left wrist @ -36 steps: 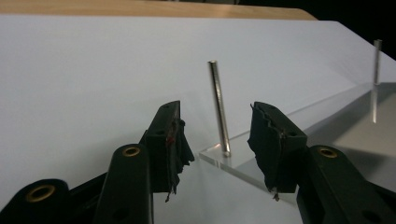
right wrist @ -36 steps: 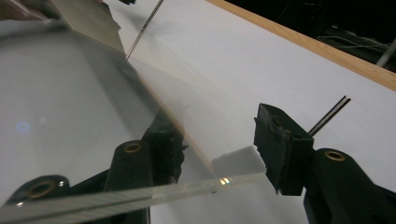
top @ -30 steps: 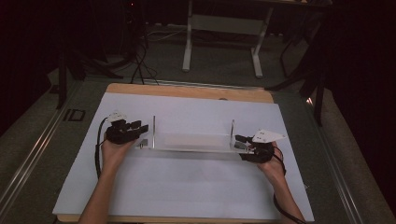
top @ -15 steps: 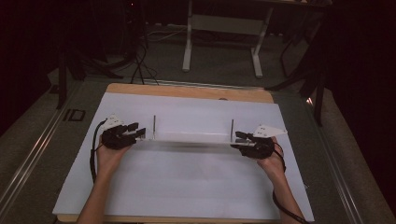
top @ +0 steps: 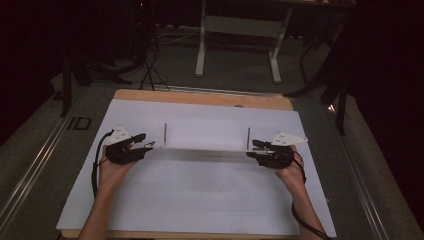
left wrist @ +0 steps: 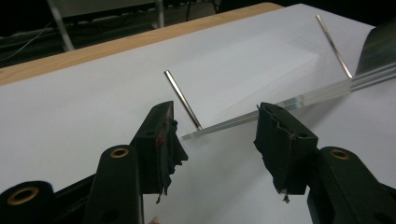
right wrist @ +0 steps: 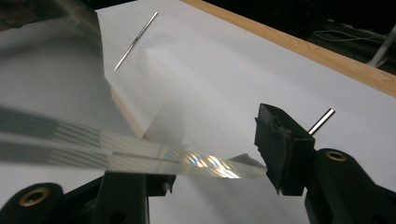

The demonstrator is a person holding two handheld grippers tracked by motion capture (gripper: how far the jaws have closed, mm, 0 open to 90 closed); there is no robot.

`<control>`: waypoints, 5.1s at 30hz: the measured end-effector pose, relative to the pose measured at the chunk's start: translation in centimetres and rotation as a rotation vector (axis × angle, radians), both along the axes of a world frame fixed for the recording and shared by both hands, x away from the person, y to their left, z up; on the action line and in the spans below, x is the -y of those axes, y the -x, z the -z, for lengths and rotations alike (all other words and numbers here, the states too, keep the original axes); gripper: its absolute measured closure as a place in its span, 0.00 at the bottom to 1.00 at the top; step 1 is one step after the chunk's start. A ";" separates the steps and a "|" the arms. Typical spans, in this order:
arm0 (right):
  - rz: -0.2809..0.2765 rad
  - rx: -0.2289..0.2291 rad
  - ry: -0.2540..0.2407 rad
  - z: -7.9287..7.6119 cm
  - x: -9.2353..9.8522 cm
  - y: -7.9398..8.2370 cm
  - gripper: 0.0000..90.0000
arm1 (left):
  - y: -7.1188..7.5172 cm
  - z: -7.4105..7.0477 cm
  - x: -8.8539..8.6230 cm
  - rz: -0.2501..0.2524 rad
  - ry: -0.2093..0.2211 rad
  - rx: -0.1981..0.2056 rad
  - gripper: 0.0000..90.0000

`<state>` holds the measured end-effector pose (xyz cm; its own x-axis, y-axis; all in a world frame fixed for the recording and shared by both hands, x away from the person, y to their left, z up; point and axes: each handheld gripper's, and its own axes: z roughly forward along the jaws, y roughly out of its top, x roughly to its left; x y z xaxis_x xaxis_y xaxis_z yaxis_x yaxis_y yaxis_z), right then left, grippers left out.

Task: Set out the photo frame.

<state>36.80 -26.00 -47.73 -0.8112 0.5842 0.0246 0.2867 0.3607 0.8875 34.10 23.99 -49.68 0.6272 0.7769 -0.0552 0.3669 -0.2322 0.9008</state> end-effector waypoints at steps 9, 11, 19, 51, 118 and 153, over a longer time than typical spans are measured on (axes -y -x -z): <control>0.001 -0.014 -0.005 -0.1 0.0 -0.2 0.54 | 0.4 -0.2 0.0 0.031 -0.031 0.015 0.47; 0.006 -0.013 -0.009 -0.2 0.0 -0.3 0.54 | 0.5 -0.2 0.3 0.054 -0.035 0.014 0.46; 0.011 -0.018 -0.014 -0.3 0.0 -0.5 0.54 | 0.2 -0.6 1.7 0.096 -0.012 0.024 0.38; 0.061 -0.015 -0.048 -0.6 -0.2 -1.1 0.52 | -0.6 -1.4 4.1 0.103 0.109 0.082 0.47; 0.298 0.137 0.023 -0.6 -2.4 -2.9 0.56 | -4.2 -2.5 5.8 -0.084 0.083 0.115 0.47; 0.288 0.071 -0.035 -1.9 -1.9 -1.1 0.55 | -2.0 -3.6 6.0 -0.118 0.131 0.070 0.48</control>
